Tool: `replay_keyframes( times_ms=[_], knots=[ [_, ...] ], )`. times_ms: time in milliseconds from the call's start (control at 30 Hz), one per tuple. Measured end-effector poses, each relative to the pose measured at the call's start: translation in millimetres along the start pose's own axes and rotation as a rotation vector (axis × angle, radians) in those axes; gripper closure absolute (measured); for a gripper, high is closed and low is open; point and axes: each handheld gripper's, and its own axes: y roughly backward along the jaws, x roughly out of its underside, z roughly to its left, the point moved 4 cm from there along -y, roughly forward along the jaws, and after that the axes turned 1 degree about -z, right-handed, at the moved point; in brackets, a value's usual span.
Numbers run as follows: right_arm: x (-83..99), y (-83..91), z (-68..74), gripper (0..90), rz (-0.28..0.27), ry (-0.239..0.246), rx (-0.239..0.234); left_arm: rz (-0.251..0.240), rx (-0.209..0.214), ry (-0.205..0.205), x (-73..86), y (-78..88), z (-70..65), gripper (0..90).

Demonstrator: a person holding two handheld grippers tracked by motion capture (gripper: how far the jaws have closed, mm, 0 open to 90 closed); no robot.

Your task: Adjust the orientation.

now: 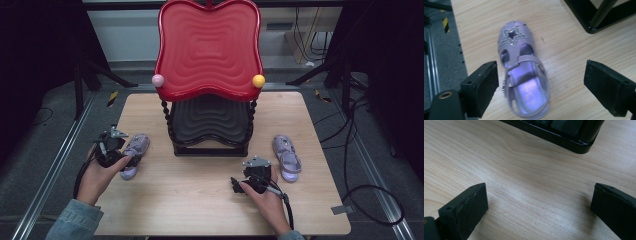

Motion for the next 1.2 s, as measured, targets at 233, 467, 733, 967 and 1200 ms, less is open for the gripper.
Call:
replay_keyframes(
  times_ms=[233, 467, 733, 967, 1200],
  knots=[
    [1.6, 1.7, -3.1, 1.3, 0.001, 0.018, -0.018, 0.055, -0.037, 0.03, 1.6, 1.6, 27.4, 16.3],
    [2.1, 2.1, -3.8, 1.3, 0.0, 0.017, -0.019, 0.116, -0.004, 0.086, 13.7, -6.0, 49.3, 27.8],
    [2.2, 2.2, -3.9, 1.3, 0.0, 0.018, -0.02, 0.193, 0.029, 0.086, 20.0, -24.5, 48.7, 38.7],
    [2.4, 2.3, -4.0, 1.3, 0.001, 0.019, -0.021, 0.264, 0.064, 0.101, 24.5, -38.5, 48.2, 46.1],
    [2.4, 2.3, -4.0, 1.3, 0.001, 0.019, -0.021, 0.31, 0.103, 0.12, 26.6, -48.1, 50.2, 58.8]
  ],
)
